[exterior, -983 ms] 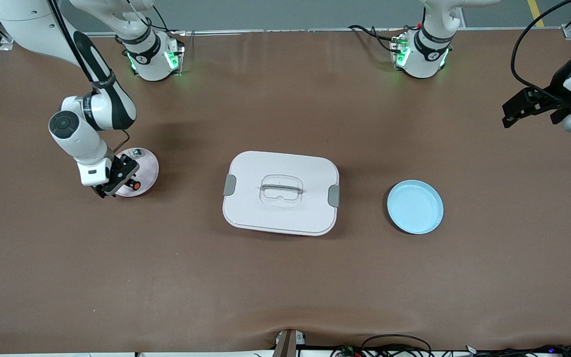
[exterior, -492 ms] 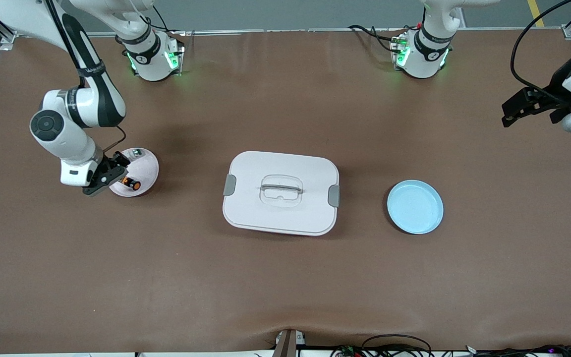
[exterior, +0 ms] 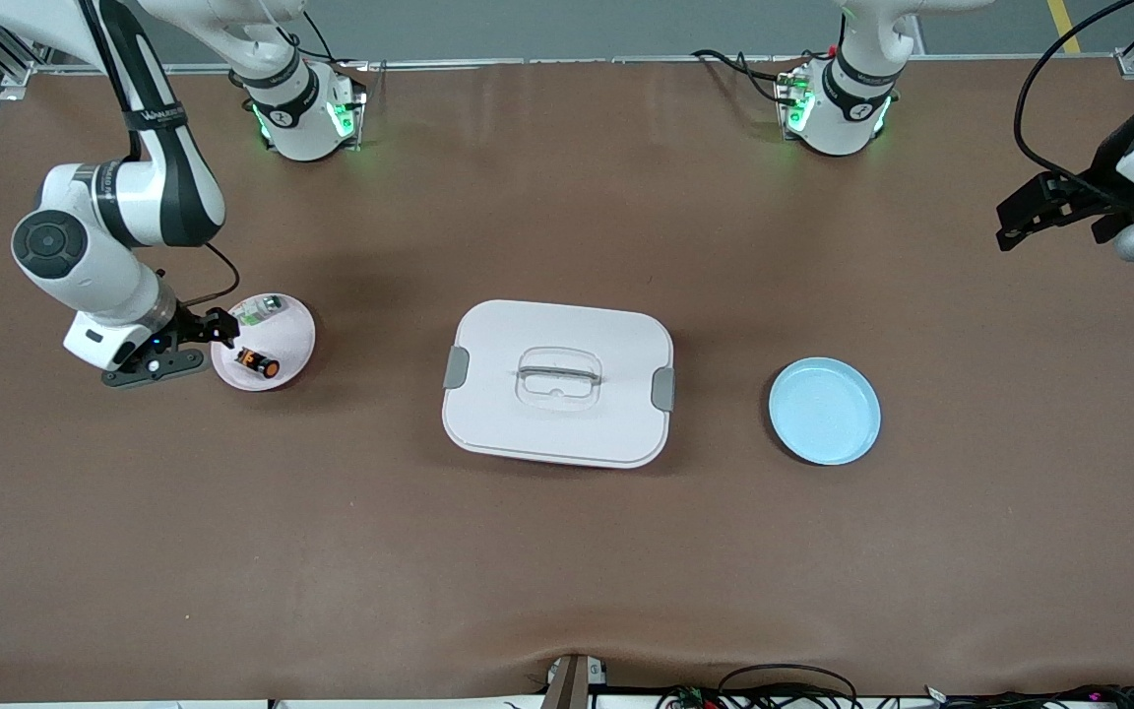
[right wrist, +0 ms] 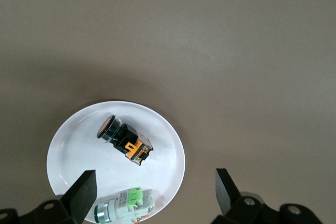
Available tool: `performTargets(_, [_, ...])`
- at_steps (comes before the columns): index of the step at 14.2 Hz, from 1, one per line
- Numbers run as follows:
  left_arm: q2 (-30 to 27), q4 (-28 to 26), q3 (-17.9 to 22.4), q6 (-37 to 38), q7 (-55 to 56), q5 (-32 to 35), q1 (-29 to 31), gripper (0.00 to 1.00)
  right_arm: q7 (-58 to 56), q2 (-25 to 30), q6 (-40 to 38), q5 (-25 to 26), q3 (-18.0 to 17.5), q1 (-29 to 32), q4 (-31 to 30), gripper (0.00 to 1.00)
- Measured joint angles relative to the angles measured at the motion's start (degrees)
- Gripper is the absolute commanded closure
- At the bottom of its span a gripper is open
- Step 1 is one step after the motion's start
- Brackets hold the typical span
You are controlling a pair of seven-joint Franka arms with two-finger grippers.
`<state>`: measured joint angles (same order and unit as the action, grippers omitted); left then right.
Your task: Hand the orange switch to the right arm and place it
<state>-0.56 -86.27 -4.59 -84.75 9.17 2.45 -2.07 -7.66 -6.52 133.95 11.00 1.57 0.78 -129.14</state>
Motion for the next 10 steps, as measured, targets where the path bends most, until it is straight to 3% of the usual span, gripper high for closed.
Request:
performTargets(5, [0.0,0.0,0.0,0.0,0.0,0.0,0.0,0.00,7.1,0.9,-3.7,-0.4,0.0,0.0,3.9,0.00])
performTargets(10, [-0.1,0.0,0.0,0.0,0.0,0.0,-0.2,0.00,7.2,3.5,-17.0,-1.6,-0.3,0.0,11.2,0.00])
